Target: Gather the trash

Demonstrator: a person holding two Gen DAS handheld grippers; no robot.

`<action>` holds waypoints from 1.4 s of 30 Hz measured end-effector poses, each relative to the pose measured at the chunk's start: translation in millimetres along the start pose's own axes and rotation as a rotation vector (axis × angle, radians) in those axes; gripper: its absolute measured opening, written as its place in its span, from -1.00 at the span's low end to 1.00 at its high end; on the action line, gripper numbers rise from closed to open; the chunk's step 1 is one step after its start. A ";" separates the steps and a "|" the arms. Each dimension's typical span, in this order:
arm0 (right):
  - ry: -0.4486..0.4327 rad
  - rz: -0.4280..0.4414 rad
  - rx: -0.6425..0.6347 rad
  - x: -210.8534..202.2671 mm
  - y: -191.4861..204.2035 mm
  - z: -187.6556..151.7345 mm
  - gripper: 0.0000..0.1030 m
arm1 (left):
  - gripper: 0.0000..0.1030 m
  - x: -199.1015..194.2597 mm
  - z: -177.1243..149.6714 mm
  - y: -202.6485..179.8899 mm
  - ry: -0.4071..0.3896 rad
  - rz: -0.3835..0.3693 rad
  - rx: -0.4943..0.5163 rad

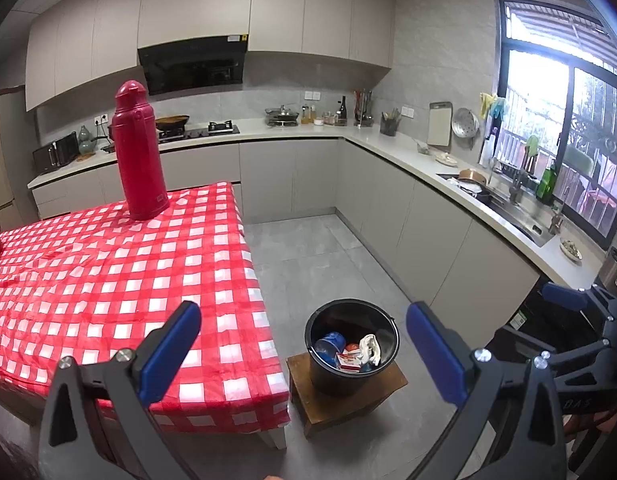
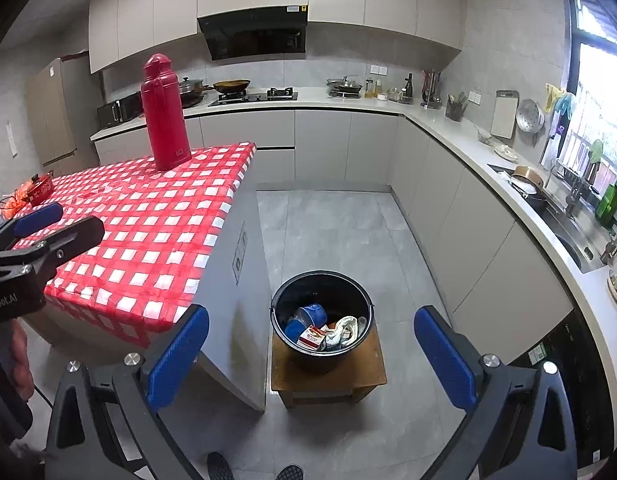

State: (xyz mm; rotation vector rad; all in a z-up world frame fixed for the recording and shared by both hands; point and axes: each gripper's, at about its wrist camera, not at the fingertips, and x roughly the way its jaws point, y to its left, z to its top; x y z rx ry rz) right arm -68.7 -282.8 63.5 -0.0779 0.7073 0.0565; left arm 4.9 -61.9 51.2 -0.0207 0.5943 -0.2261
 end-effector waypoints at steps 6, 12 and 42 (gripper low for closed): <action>-0.005 0.002 0.015 -3.7 -4.9 -2.4 1.00 | 1.00 -2.8 -0.5 -4.8 0.002 -0.002 0.006; -0.006 0.006 0.013 -4.8 -7.1 -3.3 1.00 | 1.00 -5.3 0.0 -9.1 -0.002 -0.001 0.009; 0.008 0.004 0.020 3.5 -13.0 -3.0 1.00 | 1.00 -1.5 5.6 -15.0 0.007 -0.007 0.012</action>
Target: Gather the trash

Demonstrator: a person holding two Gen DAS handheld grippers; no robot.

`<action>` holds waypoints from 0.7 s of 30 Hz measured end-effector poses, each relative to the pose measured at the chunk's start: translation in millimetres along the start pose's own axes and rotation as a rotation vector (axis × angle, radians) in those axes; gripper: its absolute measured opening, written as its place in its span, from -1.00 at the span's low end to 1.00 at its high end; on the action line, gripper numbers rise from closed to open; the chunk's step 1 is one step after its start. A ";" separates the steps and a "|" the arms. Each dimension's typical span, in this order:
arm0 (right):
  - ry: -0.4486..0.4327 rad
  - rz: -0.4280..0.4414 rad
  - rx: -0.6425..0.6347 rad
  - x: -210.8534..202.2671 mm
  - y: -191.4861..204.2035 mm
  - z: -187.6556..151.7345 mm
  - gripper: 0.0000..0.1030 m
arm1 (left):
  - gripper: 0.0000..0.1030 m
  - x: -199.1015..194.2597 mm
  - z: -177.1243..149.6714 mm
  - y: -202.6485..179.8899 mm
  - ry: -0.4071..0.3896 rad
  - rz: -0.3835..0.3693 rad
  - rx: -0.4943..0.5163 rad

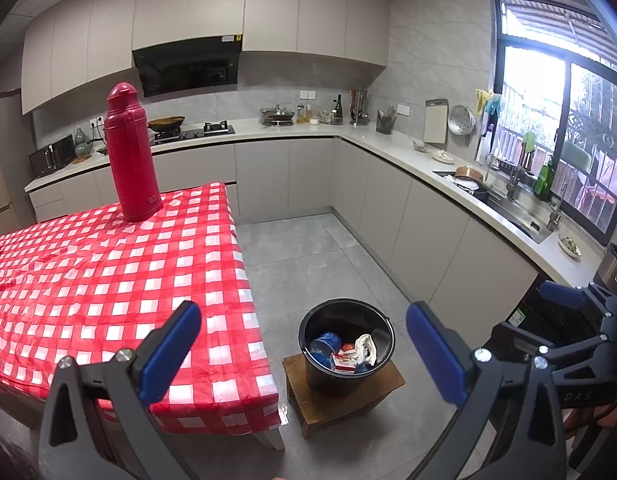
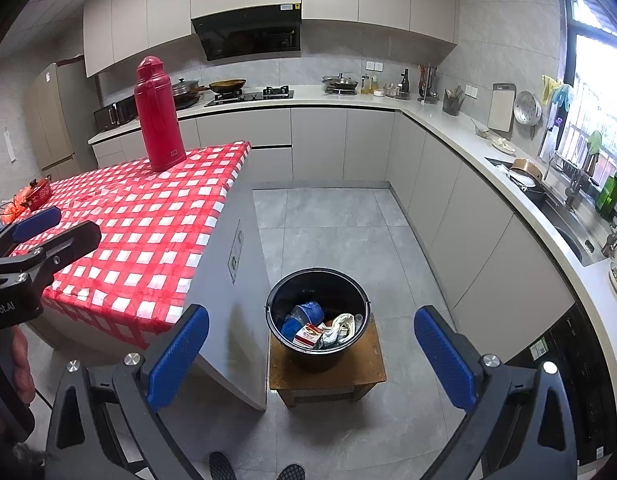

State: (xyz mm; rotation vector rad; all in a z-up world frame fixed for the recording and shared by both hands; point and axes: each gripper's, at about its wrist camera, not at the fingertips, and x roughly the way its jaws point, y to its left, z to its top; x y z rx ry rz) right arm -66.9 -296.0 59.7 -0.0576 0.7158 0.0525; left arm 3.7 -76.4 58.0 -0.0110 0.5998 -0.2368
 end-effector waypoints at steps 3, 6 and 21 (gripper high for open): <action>0.001 -0.001 -0.001 1.5 -0.4 0.4 1.00 | 1.00 1.1 1.0 -0.3 0.001 -0.003 0.000; 0.001 0.000 -0.001 3.1 -0.8 1.3 1.00 | 1.00 2.1 1.8 -0.7 -0.001 -0.005 0.001; 0.002 0.003 -0.006 5.1 1.0 3.3 1.00 | 1.00 2.1 1.9 -0.4 -0.004 -0.008 0.006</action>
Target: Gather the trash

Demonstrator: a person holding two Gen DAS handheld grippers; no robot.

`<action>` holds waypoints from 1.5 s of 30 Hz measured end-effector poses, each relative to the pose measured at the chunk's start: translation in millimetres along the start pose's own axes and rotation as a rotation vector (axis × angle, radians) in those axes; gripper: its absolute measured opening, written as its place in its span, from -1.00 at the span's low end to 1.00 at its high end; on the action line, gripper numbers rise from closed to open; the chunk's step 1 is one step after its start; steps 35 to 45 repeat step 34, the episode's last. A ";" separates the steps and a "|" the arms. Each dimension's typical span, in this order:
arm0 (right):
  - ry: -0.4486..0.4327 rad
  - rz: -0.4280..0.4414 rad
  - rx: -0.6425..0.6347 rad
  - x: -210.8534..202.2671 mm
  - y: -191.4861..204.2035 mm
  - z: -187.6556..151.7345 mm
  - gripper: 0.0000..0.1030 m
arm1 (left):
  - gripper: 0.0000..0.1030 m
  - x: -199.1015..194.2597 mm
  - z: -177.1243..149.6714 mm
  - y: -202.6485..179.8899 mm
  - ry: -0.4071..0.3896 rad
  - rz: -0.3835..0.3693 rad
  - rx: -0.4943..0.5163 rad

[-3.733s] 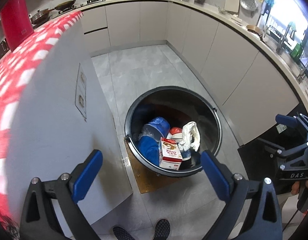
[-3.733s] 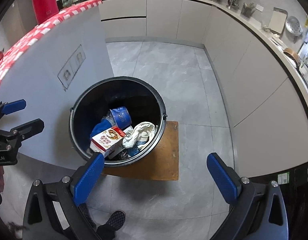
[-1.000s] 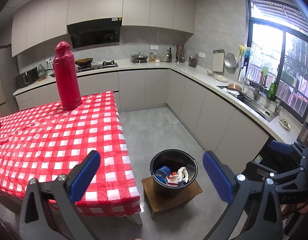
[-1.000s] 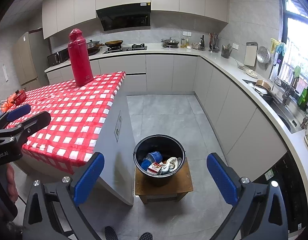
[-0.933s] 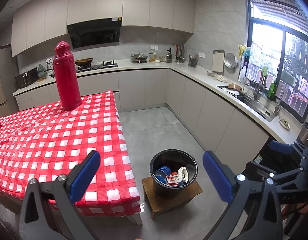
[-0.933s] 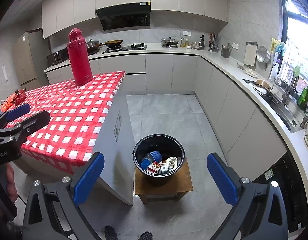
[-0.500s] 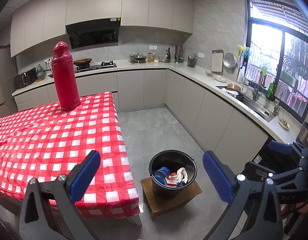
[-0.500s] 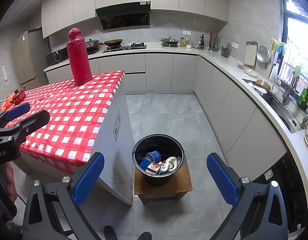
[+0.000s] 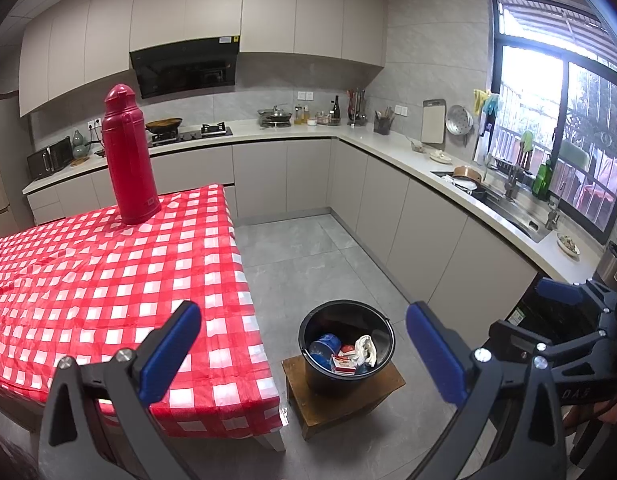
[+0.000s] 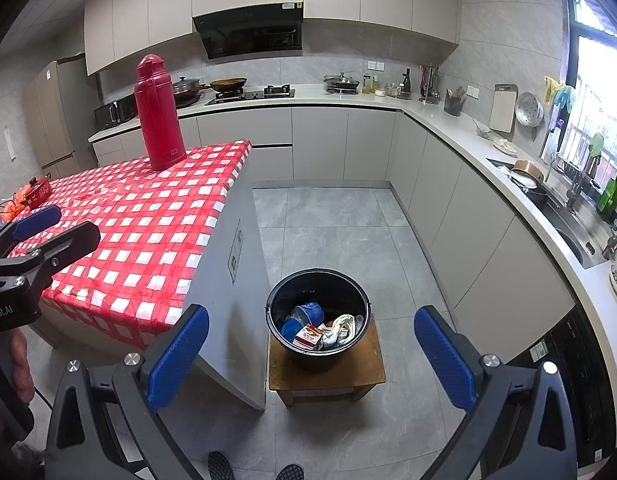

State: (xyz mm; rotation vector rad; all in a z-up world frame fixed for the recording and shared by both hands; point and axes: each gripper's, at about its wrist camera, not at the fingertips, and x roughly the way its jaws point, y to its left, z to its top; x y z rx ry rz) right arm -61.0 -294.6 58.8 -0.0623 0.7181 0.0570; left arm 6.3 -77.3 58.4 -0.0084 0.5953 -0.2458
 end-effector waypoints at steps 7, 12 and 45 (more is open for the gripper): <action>-0.002 0.002 -0.001 -0.2 0.0 0.4 1.00 | 1.00 -0.6 0.1 0.9 -0.007 0.007 -0.003; -0.003 0.002 -0.002 -0.4 0.8 0.5 1.00 | 1.00 -2.4 0.1 2.7 -0.008 0.007 -0.003; 0.005 0.009 -0.008 -1.9 -3.6 0.5 1.00 | 1.00 2.6 -9.0 -2.5 -0.017 -0.041 0.025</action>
